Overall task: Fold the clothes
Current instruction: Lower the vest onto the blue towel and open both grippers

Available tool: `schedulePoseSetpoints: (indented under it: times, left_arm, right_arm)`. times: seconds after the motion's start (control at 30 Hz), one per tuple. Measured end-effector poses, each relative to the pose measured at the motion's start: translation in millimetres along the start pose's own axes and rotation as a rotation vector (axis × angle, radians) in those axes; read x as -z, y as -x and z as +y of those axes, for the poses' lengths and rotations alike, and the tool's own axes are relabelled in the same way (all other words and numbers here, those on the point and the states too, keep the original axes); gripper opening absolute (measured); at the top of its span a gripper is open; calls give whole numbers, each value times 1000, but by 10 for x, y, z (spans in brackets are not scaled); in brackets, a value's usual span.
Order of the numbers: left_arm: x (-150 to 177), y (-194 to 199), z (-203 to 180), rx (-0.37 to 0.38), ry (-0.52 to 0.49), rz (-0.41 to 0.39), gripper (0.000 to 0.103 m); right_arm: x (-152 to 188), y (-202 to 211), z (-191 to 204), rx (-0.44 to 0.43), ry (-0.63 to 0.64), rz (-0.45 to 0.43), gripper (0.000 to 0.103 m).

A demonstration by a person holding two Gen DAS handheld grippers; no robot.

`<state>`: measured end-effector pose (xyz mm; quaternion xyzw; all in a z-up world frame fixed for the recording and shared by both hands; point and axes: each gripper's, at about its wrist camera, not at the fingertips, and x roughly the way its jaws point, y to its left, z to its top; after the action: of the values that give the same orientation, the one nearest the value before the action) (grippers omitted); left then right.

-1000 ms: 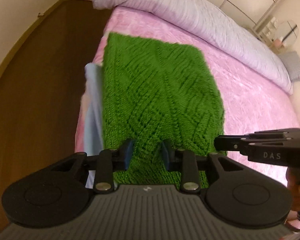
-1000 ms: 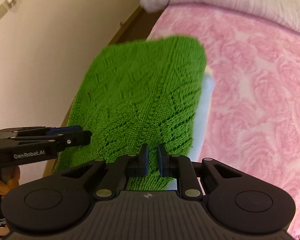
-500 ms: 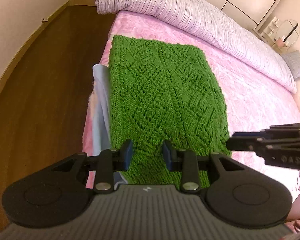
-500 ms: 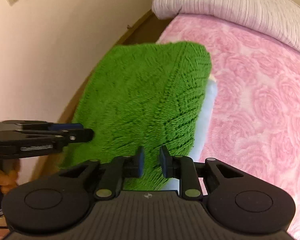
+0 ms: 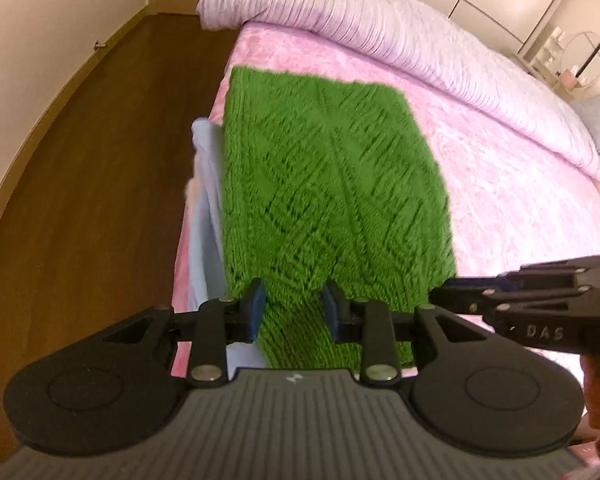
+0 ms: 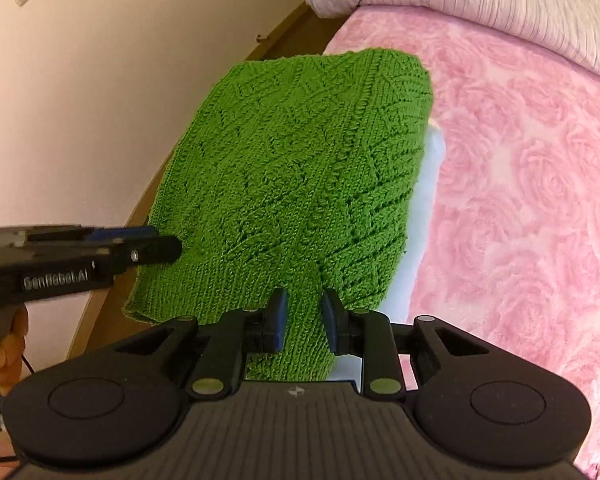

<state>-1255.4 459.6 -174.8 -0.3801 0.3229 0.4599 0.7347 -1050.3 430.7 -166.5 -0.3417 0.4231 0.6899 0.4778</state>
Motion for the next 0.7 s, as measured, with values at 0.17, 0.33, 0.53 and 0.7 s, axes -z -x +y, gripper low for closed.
schedulePoseSetpoints:
  times: [0.17,0.33,0.53,0.7]
  left_arm:
    - [50,-38,109,-1,58,-9,31]
    - [-8,229,-36,-20,88,-25,27]
    - [137,762,-370,-97,147,-73,58]
    - [306,1142,-723,-207,205,-102,81]
  right_arm:
    - [8,-19,30,7,10,3,29]
    - [58,192,14,1,13,-20,67]
    - [160,634,-56,-10,32,-49,89]
    - [238,926,-175,3,97,-35,89]
